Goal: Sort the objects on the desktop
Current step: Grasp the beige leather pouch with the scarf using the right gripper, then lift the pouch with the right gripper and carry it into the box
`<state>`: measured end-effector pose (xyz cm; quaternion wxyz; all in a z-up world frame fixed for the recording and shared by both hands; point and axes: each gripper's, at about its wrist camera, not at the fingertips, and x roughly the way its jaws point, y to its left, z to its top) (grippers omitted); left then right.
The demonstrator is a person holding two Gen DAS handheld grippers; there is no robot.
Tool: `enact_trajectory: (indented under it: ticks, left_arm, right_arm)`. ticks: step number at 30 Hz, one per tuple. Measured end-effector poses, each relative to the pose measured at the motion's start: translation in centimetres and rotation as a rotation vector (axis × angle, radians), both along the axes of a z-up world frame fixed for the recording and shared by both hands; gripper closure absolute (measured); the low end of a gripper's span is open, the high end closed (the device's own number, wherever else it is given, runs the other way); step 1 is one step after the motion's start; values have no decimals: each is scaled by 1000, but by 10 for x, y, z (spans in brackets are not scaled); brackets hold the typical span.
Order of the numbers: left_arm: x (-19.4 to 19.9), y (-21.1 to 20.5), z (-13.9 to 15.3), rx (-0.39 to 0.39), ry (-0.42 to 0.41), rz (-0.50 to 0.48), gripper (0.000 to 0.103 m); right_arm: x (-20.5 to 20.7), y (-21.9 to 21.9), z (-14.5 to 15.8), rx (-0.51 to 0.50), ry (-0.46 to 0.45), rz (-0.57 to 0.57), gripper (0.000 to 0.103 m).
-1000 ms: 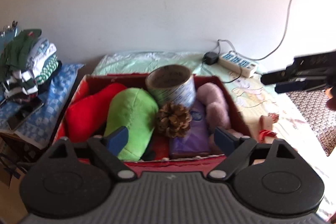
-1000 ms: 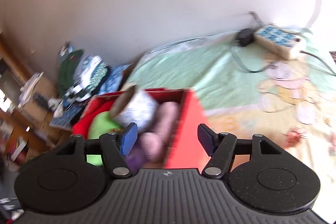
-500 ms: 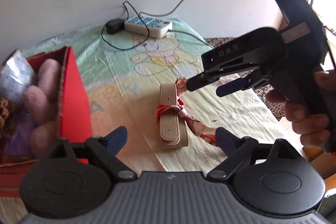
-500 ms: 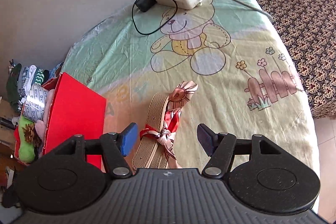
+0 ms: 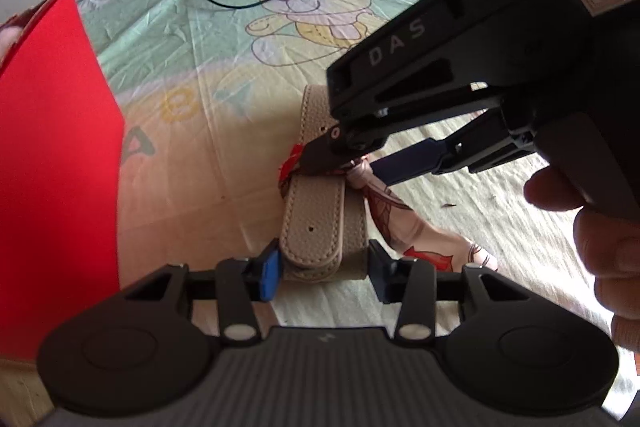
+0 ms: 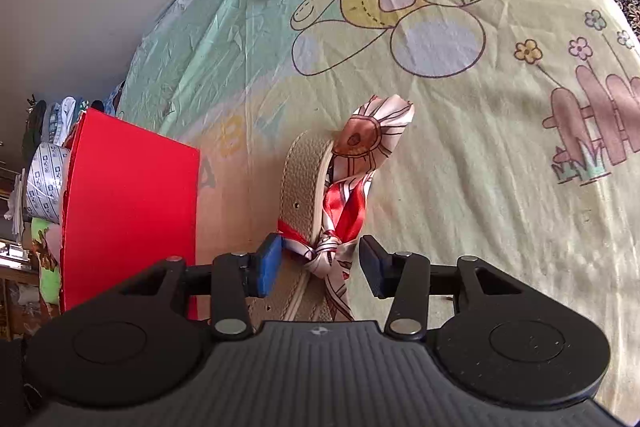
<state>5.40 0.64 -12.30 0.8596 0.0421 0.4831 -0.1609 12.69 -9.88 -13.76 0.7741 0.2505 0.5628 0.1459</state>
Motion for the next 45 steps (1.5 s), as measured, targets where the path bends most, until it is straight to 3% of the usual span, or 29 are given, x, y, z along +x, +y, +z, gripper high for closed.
enact_trajectory:
  ticks: [8, 13, 15, 17, 20, 25, 31, 35, 39, 45]
  left_arm:
    - [5, -7, 1, 33, 23, 15, 58]
    - [3, -12, 0, 39, 16, 7, 49]
    - [1, -14, 1, 49, 7, -7, 59]
    - [-2, -14, 2, 43, 4, -18, 62]
    - [-10, -11, 14, -1, -7, -24, 60]
    - [-31, -8, 58, -27, -123, -31, 60]
    - [-52, 35, 112, -75, -266, 50, 60]
    - [-61, 76, 136, -75, -323, 98, 59]
    - [-61, 120, 144, -68, -340, 136, 59]
    - [-51, 168, 139, -39, -339, 161, 59]
  right_arm:
    - [4, 5, -1, -4, -1, 5, 54]
    - [0, 7, -1, -22, -26, 3, 58]
    - [-3, 4, -3, -7, -27, -17, 61]
    - [-8, -2, 1, 4, -33, -34, 64]
    - [-17, -10, 7, 21, -43, -57, 66]
    - [-38, -8, 52, 21, -173, -46, 66]
    - [-54, 35, 117, 4, -381, 50, 66]
    - [-51, 78, 140, 35, -443, 103, 66]
    - [-40, 120, 146, 70, -435, 133, 66]
    - [-22, 168, 131, 130, -372, 112, 66]
